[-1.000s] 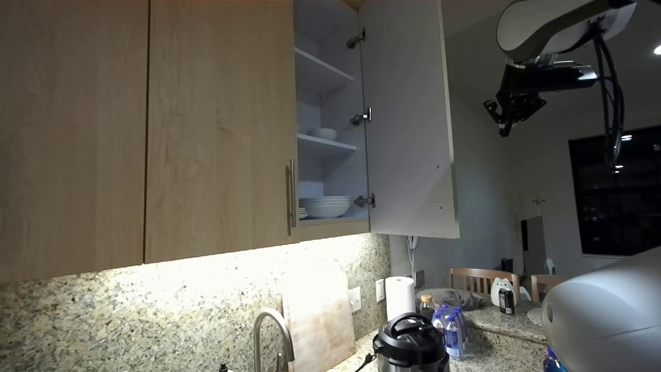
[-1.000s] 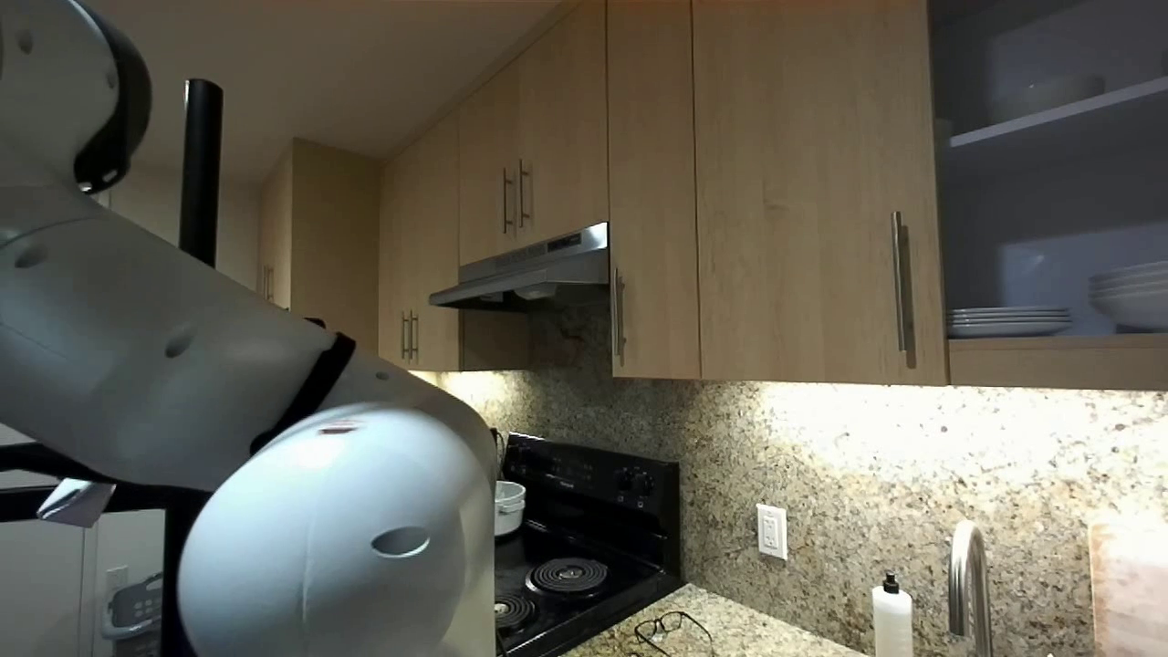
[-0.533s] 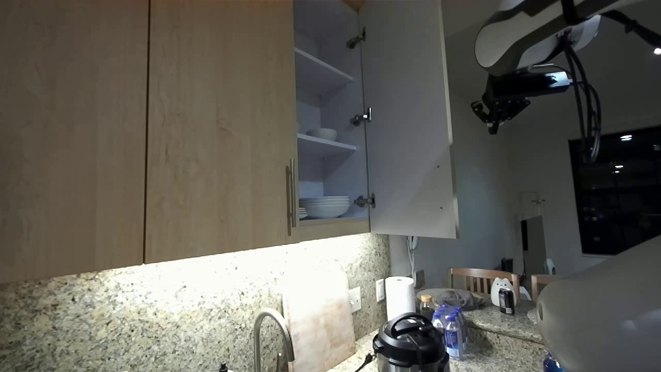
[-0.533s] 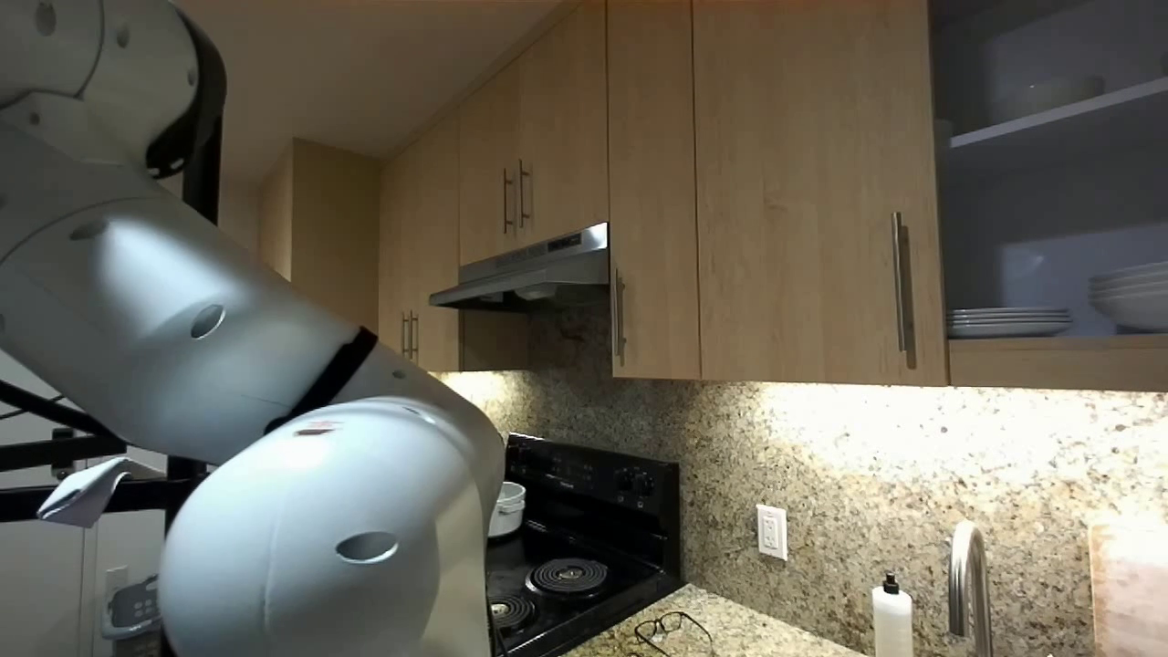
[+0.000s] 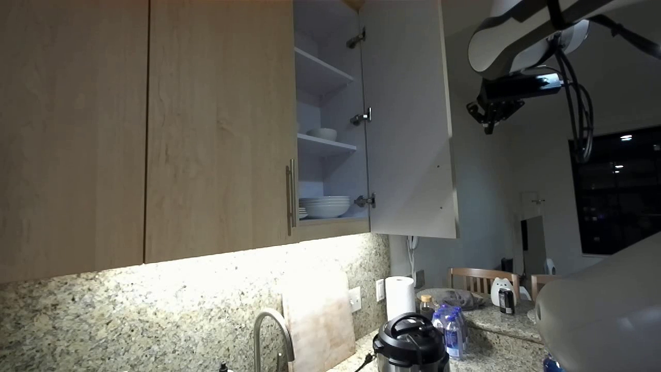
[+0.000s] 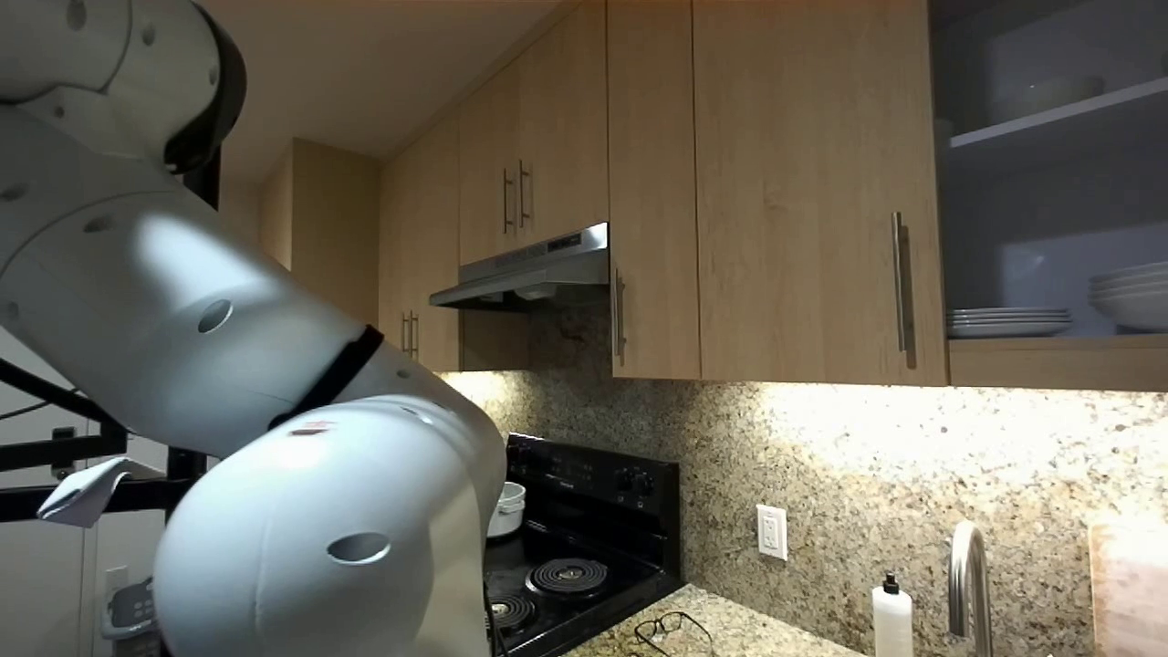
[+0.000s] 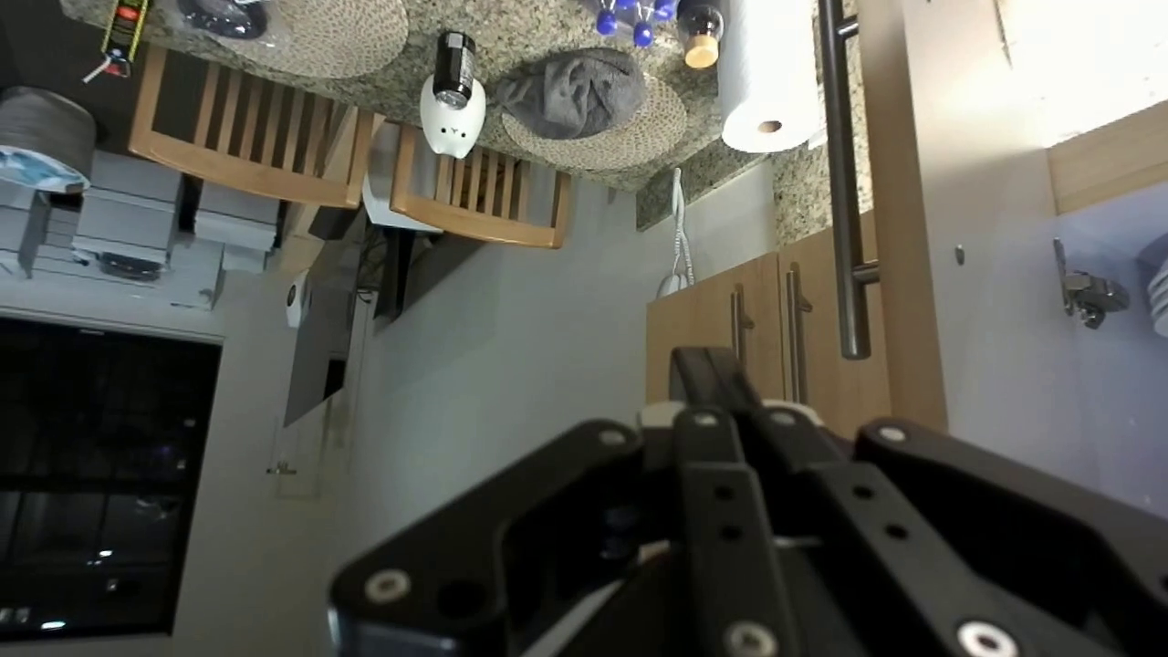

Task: Close the cupboard door

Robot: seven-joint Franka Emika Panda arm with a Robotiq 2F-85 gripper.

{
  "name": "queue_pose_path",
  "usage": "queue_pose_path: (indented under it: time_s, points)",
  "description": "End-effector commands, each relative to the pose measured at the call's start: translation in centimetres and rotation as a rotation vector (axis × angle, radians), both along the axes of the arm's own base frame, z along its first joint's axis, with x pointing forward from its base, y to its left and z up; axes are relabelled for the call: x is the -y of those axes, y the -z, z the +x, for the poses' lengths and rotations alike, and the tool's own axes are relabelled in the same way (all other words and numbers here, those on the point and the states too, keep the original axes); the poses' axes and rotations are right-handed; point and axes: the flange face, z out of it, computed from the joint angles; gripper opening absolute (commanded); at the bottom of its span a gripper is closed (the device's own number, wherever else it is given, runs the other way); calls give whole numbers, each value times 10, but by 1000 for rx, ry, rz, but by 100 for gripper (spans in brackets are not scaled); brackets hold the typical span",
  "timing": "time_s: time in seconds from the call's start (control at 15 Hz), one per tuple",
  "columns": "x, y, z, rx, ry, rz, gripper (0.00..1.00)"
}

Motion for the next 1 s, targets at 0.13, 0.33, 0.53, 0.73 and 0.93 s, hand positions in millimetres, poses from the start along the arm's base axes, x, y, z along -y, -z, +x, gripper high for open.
queue_pose_path:
  time_s: [0.13, 0.33, 0.53, 0.73, 0.93]
  points:
    - [6, -4, 6, 6, 1, -6, 0]
    - [10, -8, 14, 22, -4, -23, 0]
    - [15, -14, 22, 38, -14, -42, 0]
    - [19, -18, 34, 40, -33, -54, 0]
    - [18, -17, 52, 42, -67, -57, 0]
